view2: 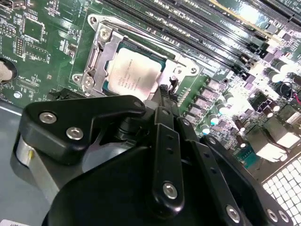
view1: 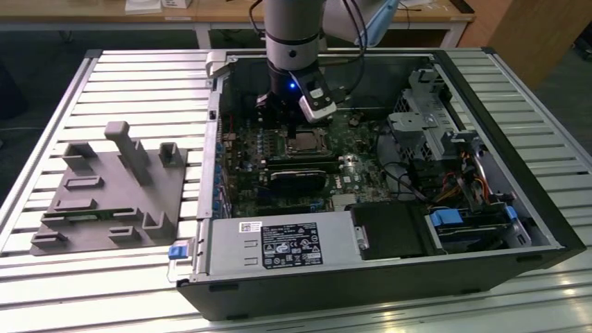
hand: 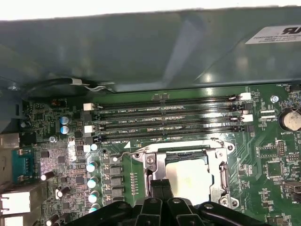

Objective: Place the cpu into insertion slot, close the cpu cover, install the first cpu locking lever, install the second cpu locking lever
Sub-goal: 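Close the cpu cover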

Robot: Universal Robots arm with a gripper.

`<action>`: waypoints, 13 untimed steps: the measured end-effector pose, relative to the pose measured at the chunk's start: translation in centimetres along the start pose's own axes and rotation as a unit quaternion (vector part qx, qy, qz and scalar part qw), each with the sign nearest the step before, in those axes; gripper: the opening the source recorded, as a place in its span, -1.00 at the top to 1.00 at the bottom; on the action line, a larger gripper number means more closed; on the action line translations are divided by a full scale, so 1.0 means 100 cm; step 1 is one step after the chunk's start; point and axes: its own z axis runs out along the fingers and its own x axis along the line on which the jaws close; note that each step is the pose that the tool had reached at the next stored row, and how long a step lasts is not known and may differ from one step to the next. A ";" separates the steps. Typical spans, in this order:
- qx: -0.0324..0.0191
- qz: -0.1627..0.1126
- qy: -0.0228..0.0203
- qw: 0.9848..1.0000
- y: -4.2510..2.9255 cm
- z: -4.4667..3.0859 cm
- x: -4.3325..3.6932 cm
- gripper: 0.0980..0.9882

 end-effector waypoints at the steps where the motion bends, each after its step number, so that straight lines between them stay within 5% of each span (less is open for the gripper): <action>1: 0.000 0.000 0.000 1.000 0.0000 0.0000 0.0000 0.98; 10: 0.000 0.000 0.000 1.000 -0.0002 0.0038 0.0002 0.98; 13: 0.000 0.000 0.000 1.000 0.0005 0.0043 -0.0077 0.98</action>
